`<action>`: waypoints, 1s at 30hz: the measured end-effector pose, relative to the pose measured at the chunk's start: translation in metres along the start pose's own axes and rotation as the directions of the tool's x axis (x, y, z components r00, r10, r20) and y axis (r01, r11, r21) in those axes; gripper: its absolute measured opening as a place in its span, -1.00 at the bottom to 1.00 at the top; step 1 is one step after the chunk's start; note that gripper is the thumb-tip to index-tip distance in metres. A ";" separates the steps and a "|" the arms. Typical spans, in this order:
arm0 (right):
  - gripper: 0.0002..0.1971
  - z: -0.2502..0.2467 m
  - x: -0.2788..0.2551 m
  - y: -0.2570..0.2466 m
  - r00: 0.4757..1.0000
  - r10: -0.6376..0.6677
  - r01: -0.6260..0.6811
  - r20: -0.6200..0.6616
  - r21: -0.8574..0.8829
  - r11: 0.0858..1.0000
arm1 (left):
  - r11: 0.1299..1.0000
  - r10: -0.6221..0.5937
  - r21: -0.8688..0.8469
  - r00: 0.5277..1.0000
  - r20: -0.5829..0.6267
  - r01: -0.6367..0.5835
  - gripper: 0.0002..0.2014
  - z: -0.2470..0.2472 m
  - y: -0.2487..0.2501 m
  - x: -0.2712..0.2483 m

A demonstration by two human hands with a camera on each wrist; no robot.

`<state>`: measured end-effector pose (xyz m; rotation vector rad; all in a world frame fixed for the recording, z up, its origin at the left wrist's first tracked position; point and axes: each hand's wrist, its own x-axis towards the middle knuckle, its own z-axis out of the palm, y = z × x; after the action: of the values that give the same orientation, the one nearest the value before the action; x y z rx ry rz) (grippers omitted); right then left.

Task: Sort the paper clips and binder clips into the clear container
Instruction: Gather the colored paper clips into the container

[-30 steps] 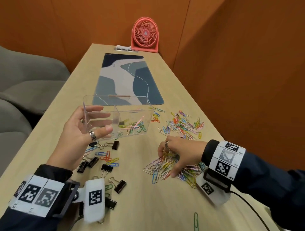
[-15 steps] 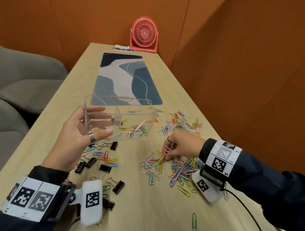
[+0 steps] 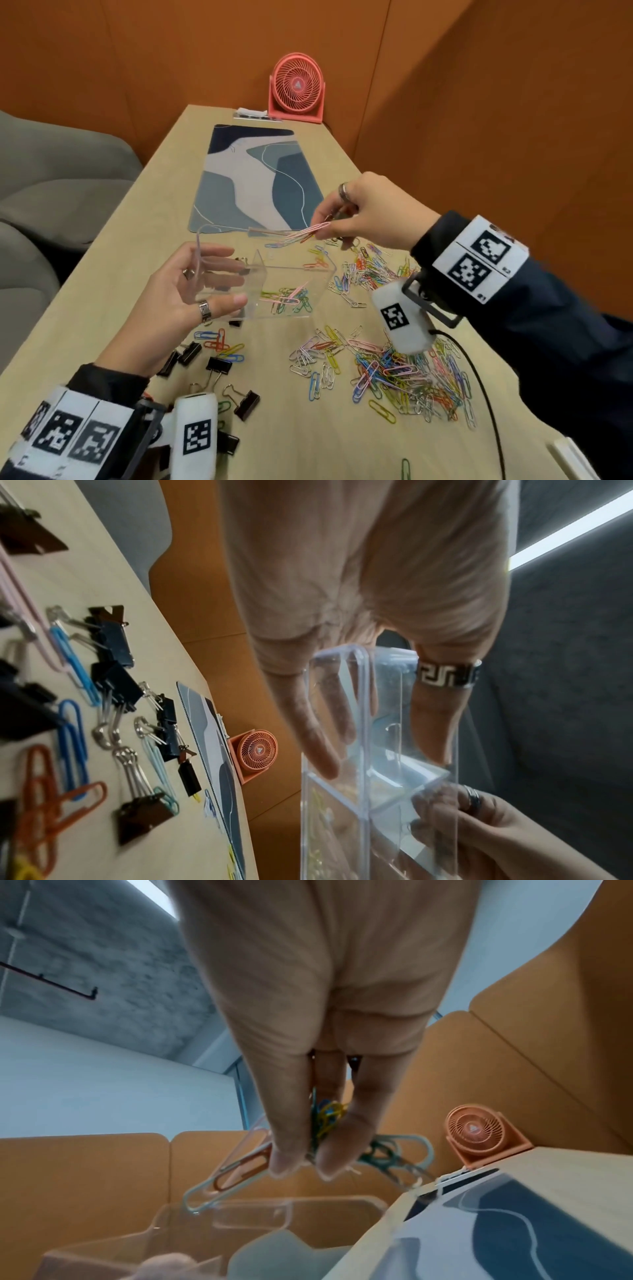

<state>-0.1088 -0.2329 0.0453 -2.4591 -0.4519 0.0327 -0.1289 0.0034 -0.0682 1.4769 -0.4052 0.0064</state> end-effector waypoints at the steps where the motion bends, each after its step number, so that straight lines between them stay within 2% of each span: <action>1: -0.96 0.004 0.003 -0.004 1.000 -0.011 0.011 0.004 0.000 1.000 | 1.000 -0.004 -0.006 1.000 0.008 0.004 -0.31 0.000 -0.001 0.000; 4: -0.95 0.017 0.006 -0.009 0.999 -0.032 0.032 0.002 0.042 0.999 | 0.999 -0.026 -0.031 1.000 0.007 0.026 -0.39 0.001 -0.002 0.000; 7: -0.94 0.027 0.004 -0.005 0.999 -0.001 0.006 -0.040 0.132 0.991 | 0.999 -0.029 -0.026 0.999 0.018 0.030 -0.24 0.001 -0.002 0.000; 8: -0.94 0.028 0.003 -0.003 0.998 0.010 0.000 -0.058 0.168 0.986 | 0.999 -0.033 -0.020 0.999 0.015 0.033 -0.24 0.002 -0.001 0.000; 10: -0.92 0.030 0.000 0.001 0.996 0.026 -0.007 -0.087 0.216 0.976 | 0.999 -0.032 -0.019 0.999 0.004 0.032 -0.36 0.003 -0.001 0.000; 14: -0.89 0.033 -0.006 0.004 0.995 0.021 -0.001 -0.096 0.203 0.979 | 0.999 -0.023 -0.029 1.000 0.000 0.023 -0.40 0.005 -0.001 -0.001; 18: -0.81 0.035 -0.009 0.004 0.999 0.015 -0.004 -0.051 0.220 0.976 | 0.999 -0.024 -0.048 1.000 -0.019 0.023 -0.40 0.004 -0.002 0.000; 22: -0.84 0.032 -0.009 0.001 0.999 -0.011 0.019 -0.049 0.159 0.987 | 0.999 -0.021 -0.031 1.000 -0.012 0.021 -0.38 0.005 -0.002 -0.001; 26: -0.88 0.029 -0.008 -0.007 0.989 -0.131 0.133 -0.075 0.022 0.991 | 0.999 -0.037 -0.022 0.999 -0.002 0.037 -0.44 0.004 -0.004 -0.001; 30: -0.87 0.031 -0.009 -0.019 0.976 -0.218 0.216 -0.021 -0.071 0.974 | 0.999 -0.040 -0.011 0.999 0.014 0.040 -0.41 0.003 -0.005 -0.001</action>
<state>-0.1267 -0.2037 0.0312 -2.4593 -0.7169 -0.1105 -0.1292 0.0006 -0.0731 1.4743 -0.3861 -0.0384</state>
